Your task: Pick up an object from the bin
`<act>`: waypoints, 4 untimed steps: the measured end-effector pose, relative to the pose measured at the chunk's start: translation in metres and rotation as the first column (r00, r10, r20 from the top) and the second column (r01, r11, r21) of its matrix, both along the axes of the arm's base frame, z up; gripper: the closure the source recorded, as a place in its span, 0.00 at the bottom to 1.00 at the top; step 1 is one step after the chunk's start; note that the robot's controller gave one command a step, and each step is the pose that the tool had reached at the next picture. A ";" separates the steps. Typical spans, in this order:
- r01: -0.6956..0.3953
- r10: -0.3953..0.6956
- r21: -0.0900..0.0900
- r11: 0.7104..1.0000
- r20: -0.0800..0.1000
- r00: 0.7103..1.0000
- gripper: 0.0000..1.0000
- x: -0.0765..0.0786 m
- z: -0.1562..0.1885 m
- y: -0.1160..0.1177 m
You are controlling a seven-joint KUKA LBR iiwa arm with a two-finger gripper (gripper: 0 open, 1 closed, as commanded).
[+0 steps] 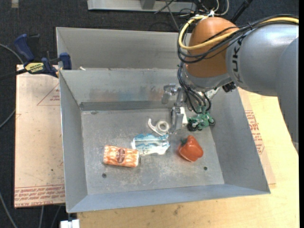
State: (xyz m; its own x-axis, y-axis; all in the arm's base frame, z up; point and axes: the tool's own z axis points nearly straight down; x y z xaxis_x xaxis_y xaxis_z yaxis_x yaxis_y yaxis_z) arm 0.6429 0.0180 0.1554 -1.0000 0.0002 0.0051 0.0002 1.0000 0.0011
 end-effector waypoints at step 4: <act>-0.371 0.371 -0.001 0.928 0.009 0.928 1.00 -0.082 -0.078 0.078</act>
Offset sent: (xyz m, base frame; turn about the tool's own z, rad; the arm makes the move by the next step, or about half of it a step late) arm -0.0944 0.0694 -0.0772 -0.0939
